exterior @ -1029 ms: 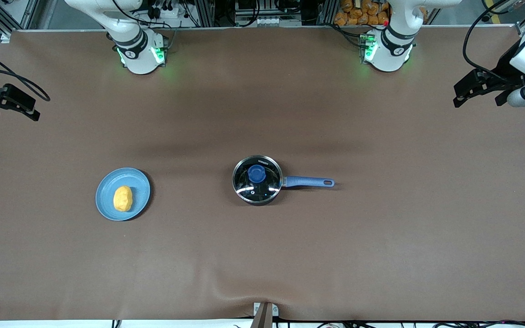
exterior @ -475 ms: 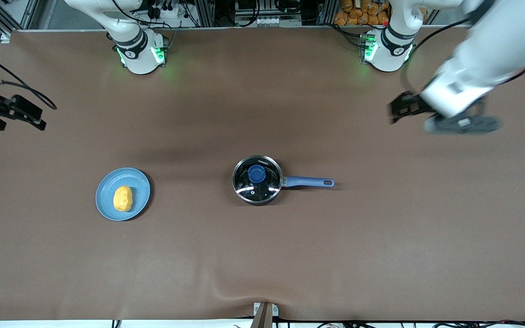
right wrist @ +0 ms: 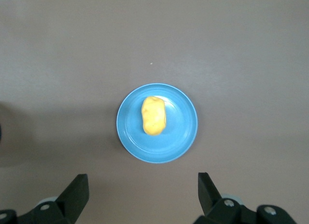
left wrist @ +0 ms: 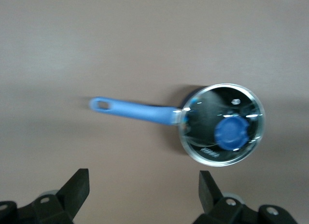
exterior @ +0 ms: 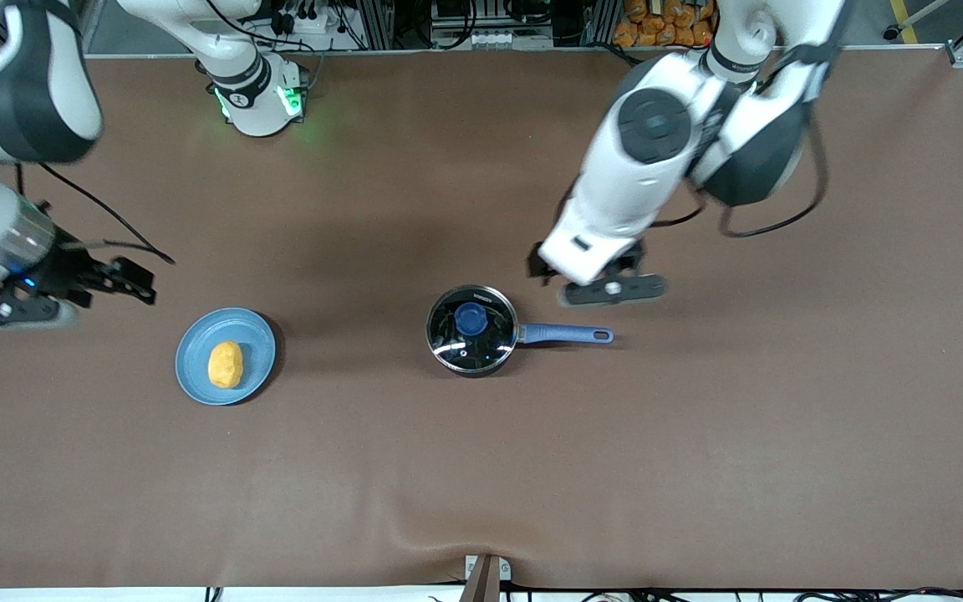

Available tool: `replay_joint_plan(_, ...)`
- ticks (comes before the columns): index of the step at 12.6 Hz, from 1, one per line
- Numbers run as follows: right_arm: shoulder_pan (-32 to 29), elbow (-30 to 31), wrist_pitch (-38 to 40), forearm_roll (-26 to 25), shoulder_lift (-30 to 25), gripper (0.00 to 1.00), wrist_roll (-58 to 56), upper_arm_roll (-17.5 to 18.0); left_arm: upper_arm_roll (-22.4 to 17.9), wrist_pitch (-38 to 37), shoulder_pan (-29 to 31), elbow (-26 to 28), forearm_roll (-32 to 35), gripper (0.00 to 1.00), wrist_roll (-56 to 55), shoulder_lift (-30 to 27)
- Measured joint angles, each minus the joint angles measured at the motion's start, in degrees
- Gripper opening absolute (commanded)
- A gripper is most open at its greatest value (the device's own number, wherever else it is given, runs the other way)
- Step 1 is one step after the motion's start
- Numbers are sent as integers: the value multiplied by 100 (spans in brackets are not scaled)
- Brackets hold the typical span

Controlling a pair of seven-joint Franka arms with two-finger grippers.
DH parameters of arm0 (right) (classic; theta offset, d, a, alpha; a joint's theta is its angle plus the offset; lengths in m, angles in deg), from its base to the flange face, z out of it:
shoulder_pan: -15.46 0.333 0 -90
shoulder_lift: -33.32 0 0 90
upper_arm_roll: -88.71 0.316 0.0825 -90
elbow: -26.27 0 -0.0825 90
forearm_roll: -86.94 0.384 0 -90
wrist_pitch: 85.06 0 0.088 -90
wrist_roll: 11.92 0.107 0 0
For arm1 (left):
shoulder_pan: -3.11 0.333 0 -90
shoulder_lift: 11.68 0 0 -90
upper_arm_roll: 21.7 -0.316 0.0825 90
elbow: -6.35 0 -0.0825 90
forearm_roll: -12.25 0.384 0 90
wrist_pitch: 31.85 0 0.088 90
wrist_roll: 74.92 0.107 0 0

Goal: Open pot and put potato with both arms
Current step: 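Grasp the lid knob with the left gripper while the right gripper grasps potato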

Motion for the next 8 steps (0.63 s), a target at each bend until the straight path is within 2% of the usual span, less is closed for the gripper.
replay_joint_plan(2,24,11,-305,0,417,100,-3,0,-23,706,-366,-86,140,100,-366,569)
replay_joint_plan(4,24,13,-602,0,813,100,-32,-6,-36,1106,-593,-163,263,100,-758,980)
replay_joint_plan(8,21,28,-1170,0,1620,100,-187,-14,-108,1659,-836,-232,284,100,-1140,1304)
